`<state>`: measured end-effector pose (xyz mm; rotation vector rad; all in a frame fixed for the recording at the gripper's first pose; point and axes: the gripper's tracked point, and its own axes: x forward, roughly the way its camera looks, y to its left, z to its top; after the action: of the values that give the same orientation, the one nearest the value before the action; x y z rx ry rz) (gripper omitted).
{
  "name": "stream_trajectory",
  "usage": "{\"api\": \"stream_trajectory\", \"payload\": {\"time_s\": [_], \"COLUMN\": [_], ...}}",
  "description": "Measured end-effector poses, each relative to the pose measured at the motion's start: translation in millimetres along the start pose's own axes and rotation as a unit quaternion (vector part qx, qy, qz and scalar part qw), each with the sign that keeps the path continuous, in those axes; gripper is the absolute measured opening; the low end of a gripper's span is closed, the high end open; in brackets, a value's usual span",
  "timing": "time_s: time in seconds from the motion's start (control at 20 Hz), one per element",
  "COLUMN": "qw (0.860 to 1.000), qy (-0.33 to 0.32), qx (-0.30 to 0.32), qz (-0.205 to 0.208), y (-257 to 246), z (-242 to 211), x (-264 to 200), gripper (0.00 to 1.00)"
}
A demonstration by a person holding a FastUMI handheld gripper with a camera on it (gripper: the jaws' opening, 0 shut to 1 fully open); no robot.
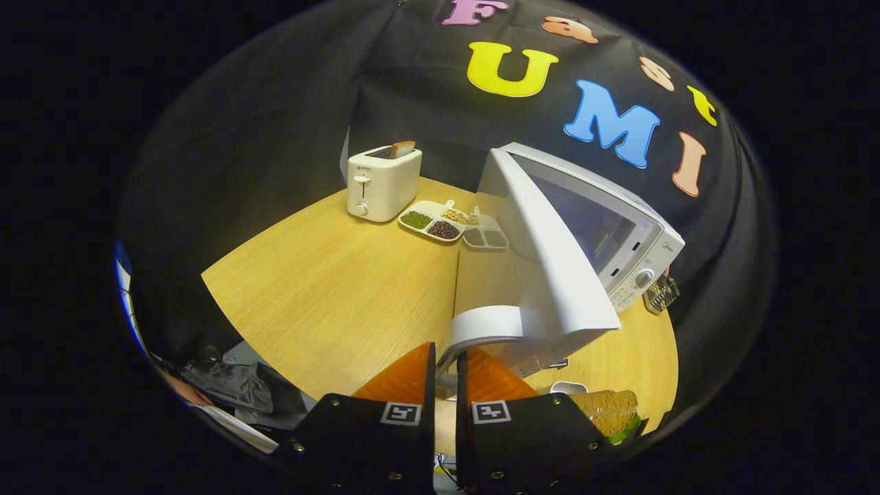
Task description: Open the microwave, put the food inside, and close the microwave door.
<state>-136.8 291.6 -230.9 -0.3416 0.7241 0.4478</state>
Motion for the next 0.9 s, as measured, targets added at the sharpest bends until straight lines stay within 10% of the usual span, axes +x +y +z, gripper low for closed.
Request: {"api": "stream_trajectory", "payload": {"time_s": [0.5,0.6,0.75,0.9], "qw": [0.960,0.943,0.930,0.925], "qy": [-0.101,-0.132,-0.172,-0.196], "qx": [0.057,0.062,0.052,0.048], "qz": [0.255,0.298,0.321,0.321], "y": [65.6,69.2,58.6,38.2], "z": [58.5,76.3,94.5,102.6], "x": [-46.2,-66.0,-94.7,-110.8], "gripper": [0.13,0.24,0.78,0.93]}}
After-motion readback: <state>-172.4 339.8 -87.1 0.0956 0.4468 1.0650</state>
